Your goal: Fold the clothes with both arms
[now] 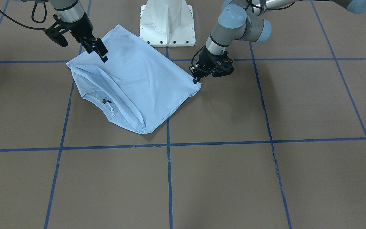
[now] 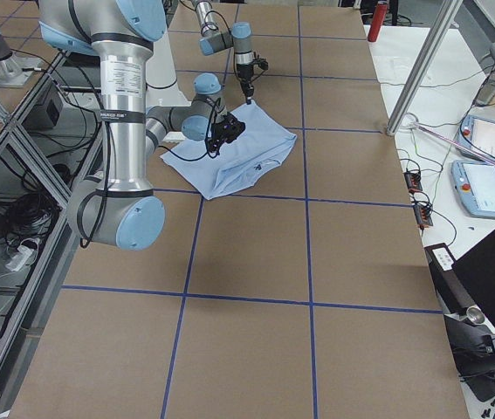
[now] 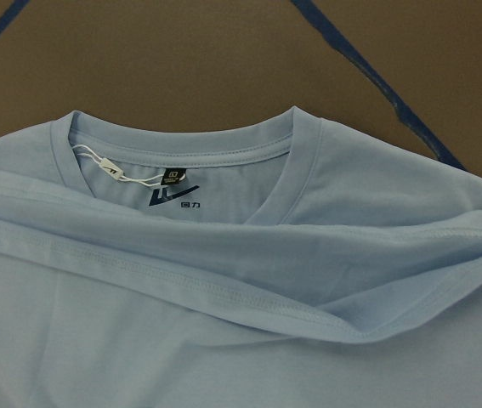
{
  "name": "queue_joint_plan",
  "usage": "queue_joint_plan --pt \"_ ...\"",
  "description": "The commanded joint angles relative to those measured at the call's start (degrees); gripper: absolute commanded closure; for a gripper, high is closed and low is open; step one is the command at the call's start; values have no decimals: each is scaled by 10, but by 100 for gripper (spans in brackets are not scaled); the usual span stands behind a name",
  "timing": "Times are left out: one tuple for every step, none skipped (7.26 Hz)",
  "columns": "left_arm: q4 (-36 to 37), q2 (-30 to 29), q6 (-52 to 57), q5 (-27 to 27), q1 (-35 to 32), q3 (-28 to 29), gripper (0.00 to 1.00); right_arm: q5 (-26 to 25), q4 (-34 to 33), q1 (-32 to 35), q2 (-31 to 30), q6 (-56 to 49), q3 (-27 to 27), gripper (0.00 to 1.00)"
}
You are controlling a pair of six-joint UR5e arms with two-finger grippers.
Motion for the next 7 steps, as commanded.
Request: queue_joint_plan --pt "7 -5 98 18 -53 10 100 -3 0 3 5 0 -3 0" --pt "4 -38 120 29 -82 51 100 -2 0 5 12 -1 -3 0" --pt "2 -126 130 30 -130 127 100 -3 0 6 19 0 -2 0" --pt "-5 -211 146 30 -167 230 100 -4 0 4 20 -1 -3 0" --pt "-46 -265 169 30 -198 324 100 -5 1 4 27 0 -3 0" --pt "-100 -294 177 31 -211 396 100 -12 0 4 40 0 -5 0" --pt "-122 -297 179 37 -211 419 100 -17 1 3 48 0 -21 0"
